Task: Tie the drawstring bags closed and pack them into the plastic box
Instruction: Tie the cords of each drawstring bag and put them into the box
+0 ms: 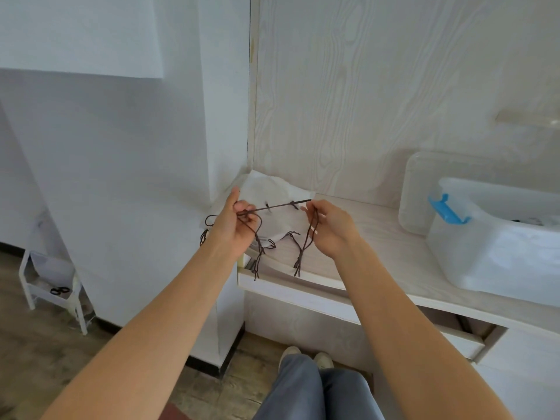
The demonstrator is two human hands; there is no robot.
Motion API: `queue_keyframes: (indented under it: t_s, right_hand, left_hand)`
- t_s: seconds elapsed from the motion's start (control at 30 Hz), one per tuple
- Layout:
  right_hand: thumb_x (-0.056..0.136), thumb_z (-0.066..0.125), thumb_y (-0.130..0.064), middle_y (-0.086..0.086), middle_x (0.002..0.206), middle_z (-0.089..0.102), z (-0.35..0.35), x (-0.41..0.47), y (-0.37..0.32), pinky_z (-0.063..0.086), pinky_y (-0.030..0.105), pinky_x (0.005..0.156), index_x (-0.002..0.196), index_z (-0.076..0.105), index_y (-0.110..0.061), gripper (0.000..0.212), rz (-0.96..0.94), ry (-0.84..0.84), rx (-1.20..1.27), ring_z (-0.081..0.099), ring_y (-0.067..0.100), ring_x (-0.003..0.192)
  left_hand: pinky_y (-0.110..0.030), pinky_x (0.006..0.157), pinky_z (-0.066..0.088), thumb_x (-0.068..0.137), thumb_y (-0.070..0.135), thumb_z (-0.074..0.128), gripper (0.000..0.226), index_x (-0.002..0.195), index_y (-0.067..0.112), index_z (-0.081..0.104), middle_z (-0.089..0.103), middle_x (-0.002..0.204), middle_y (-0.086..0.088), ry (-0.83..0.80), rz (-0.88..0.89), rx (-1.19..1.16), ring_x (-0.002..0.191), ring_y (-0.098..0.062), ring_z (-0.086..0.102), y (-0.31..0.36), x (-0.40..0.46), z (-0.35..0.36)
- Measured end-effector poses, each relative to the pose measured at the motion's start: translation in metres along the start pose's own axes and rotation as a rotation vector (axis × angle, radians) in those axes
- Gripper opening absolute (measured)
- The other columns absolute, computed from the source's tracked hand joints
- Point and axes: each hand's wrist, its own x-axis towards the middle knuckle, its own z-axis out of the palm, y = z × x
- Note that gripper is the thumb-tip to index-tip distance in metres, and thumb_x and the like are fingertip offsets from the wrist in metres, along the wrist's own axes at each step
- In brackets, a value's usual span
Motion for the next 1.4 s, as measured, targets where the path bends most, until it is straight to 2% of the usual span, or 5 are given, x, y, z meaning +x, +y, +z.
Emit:
queue_keyframes:
  t_s: [0.5,0.7,0.93,1.17,1.4]
  right_hand:
    - [0.098,0.043,-0.012,-0.001,0.069,0.070,0.013,0.005,0.013,0.052,0.015,0.052,0.075,0.055,-0.009,0.026,0.077,-0.186,0.433,0.070,0.013,0.064]
    - [0.095,0.051,-0.020,-0.005,0.077,0.071,0.015,0.001,0.007,0.035,0.012,0.038,0.084,0.061,-0.012,0.017,-0.104,-0.247,0.053,0.069,0.005,0.071]
    - [0.086,0.065,-0.030,-0.003,0.067,0.067,0.024,-0.001,0.005,0.035,0.023,0.056,0.069,0.062,-0.018,0.021,-0.311,-0.186,-0.523,0.059,0.007,0.056]
    - [0.096,0.039,0.004,0.012,0.078,0.059,0.025,0.001,0.014,0.048,0.017,0.061,0.085,0.060,0.001,0.024,-0.237,-0.416,-0.528,0.056,0.014,0.066]
    - [0.087,0.060,0.001,0.009,0.066,0.067,0.024,0.003,0.017,0.045,0.017,0.054,0.079,0.067,-0.002,0.011,-0.237,-0.326,-0.507,0.057,0.011,0.052]
  left_hand:
    - [-0.012,0.036,0.034,0.097,0.025,0.049,0.037,0.062,0.017,0.039,0.038,0.035,0.009,0.045,0.004,-0.195,0.032,-0.006,0.039,0.000,0.008,-0.008]
    - [-0.014,0.038,0.036,0.097,0.033,0.046,0.040,0.061,0.020,0.039,0.044,0.038,0.010,0.059,0.034,-0.163,0.033,-0.002,0.040,0.007,0.006,-0.009]
    - [-0.015,0.034,0.022,0.098,0.027,0.044,0.031,0.068,0.019,0.044,0.054,0.057,0.006,-0.030,0.131,0.525,0.038,-0.004,0.037,0.020,-0.003,0.009]
    - [-0.014,0.038,0.026,0.098,0.017,0.043,0.023,0.076,0.014,0.047,0.064,0.079,0.001,-0.243,0.370,1.189,0.047,-0.008,0.037,0.036,-0.015,0.040]
    - [-0.013,0.044,0.036,0.097,0.020,0.045,0.018,0.081,0.015,0.052,0.068,0.089,-0.002,-0.402,0.547,1.802,0.052,-0.015,0.049,0.036,0.005,0.059]
